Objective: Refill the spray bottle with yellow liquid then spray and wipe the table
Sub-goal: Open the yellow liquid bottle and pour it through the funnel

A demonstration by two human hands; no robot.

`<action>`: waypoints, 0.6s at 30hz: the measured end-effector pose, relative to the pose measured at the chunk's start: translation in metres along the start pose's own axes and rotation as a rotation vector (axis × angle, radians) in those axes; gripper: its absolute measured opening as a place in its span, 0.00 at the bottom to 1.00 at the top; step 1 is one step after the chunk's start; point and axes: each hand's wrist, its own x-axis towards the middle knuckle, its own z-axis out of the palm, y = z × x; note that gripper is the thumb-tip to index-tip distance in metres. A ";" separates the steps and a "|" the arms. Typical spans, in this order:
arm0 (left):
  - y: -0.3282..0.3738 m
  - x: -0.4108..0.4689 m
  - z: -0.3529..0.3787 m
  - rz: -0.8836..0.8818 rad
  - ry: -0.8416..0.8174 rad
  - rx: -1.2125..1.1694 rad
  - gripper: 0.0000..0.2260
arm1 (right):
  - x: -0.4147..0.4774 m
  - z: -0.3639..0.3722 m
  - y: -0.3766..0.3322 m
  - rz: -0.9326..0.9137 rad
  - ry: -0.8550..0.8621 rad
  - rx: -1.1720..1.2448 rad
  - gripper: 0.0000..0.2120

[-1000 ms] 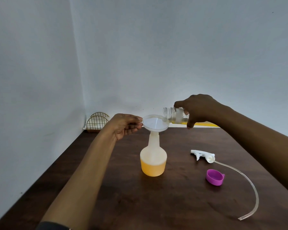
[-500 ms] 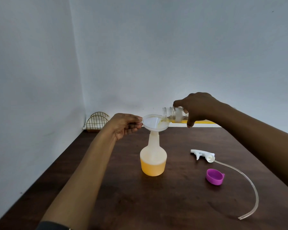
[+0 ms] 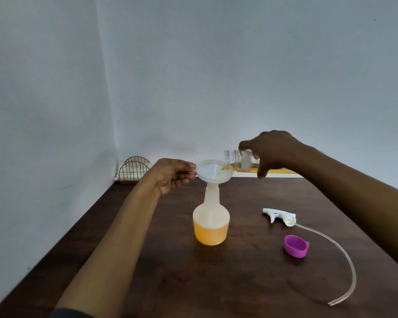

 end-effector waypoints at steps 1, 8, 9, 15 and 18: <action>0.000 0.000 0.000 -0.001 0.002 0.000 0.03 | 0.000 0.001 0.000 0.002 -0.002 0.010 0.35; -0.001 0.001 0.000 0.002 0.005 -0.005 0.03 | -0.009 0.015 0.005 0.036 -0.052 0.227 0.35; -0.001 0.001 0.000 0.002 0.007 -0.006 0.03 | -0.011 0.018 0.005 0.042 -0.052 0.264 0.34; -0.002 0.000 -0.001 -0.006 0.020 -0.006 0.02 | -0.019 0.039 0.003 0.055 -0.010 0.537 0.28; -0.001 0.000 -0.002 -0.015 0.030 0.007 0.03 | -0.023 0.046 0.001 0.069 0.002 0.657 0.27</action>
